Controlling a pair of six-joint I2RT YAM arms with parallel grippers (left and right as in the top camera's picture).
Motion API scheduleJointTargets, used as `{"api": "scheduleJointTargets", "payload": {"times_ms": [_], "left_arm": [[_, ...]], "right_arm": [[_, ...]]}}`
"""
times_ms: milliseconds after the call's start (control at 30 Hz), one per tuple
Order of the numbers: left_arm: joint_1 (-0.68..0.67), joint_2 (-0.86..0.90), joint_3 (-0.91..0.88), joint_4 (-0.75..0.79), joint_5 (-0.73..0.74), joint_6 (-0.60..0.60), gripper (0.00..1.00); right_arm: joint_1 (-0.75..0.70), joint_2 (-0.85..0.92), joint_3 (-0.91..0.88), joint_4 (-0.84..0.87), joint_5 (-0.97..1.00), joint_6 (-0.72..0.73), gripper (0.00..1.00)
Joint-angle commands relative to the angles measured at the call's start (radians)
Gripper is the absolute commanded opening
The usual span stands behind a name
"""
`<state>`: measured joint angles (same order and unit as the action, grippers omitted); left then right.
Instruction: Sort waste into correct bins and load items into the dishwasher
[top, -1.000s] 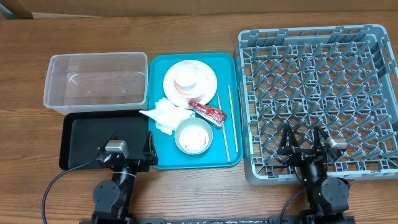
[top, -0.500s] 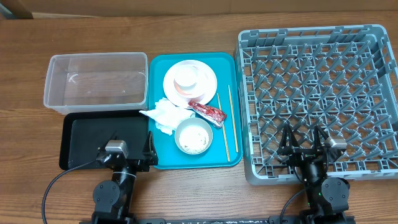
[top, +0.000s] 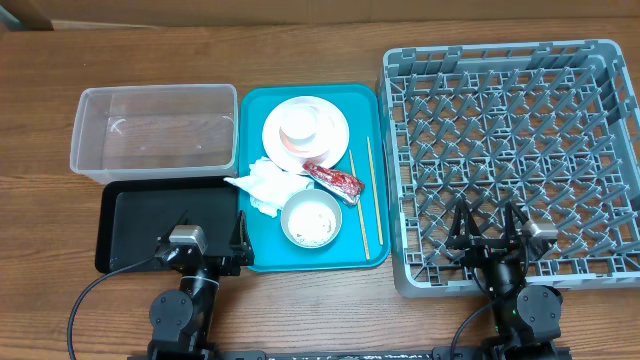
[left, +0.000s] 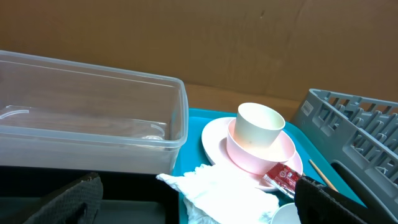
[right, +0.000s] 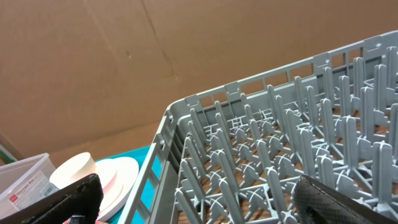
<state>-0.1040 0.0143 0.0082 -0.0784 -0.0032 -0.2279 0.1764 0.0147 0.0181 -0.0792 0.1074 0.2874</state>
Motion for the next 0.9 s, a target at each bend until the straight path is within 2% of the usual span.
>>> {"api": "scheduleJointTargets", "payload": {"times_ms": [0, 733, 867], "left_arm": [[0.006, 0.001, -0.003, 0.001, 0.011, 0.026, 1.0], [0.005, 0.001, -0.003, 0.002, 0.011, 0.025, 1.0], [0.005, 0.001, -0.003, 0.043, 0.012, 0.023, 1.0]], "right_arm": [[-0.007, -0.009, -0.01, 0.006, -0.005, 0.0, 1.0], [-0.007, -0.009, -0.01, 0.006, -0.005, 0.0, 1.0], [-0.007, -0.009, -0.01, 0.006, -0.005, 0.0, 1.0]]}}
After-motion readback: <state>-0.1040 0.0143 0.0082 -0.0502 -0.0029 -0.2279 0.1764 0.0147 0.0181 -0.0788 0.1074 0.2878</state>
